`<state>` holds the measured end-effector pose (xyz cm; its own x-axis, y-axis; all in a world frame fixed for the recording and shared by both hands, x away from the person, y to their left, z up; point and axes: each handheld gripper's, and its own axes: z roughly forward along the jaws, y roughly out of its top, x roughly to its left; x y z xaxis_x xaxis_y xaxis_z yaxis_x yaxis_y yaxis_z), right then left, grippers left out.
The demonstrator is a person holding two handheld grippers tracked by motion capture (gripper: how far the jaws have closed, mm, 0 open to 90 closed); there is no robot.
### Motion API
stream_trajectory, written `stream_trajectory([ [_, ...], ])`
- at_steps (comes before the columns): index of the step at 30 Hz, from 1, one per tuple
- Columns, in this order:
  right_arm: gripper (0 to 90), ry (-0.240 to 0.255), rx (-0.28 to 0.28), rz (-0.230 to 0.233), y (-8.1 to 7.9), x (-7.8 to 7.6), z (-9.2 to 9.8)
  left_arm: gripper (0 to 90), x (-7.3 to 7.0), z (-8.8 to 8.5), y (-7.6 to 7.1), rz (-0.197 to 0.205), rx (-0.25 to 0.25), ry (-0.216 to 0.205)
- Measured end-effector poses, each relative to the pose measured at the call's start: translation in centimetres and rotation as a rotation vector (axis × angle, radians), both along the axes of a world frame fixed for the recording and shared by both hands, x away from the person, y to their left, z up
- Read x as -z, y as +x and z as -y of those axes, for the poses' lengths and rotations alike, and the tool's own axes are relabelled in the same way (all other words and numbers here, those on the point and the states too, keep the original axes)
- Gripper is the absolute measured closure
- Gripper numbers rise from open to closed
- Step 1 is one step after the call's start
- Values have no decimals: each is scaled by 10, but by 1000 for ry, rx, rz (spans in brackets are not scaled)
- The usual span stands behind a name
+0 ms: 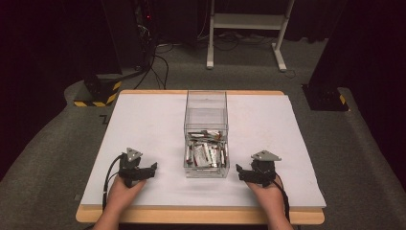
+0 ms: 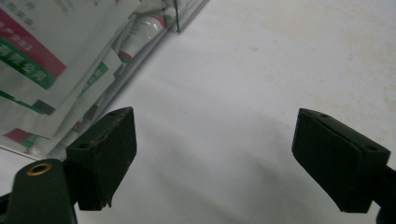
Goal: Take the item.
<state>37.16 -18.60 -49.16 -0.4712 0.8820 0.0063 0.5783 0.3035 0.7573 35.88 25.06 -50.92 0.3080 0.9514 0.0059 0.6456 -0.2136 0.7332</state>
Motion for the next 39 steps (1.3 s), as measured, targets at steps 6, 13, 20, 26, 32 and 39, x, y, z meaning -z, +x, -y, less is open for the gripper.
stream_trajectory([
  [6,150,28,-16,25,-3,-6,-2,146,0,0,0,2,-2,-2],
  [13,159,44,-27,53,-8,-12,-3,146,0,0,0,2,-3,-2],
  [20,170,53,-30,83,-10,-17,-4,147,0,0,0,2,-3,-2],
  [26,177,63,-28,94,-12,-20,-6,147,0,0,0,2,-2,-1],
  [32,186,70,-28,106,-13,-25,-9,147,0,0,0,3,-2,-1],
  [39,192,63,-44,120,-13,-33,-12,147,0,1,0,3,-2,0],
])
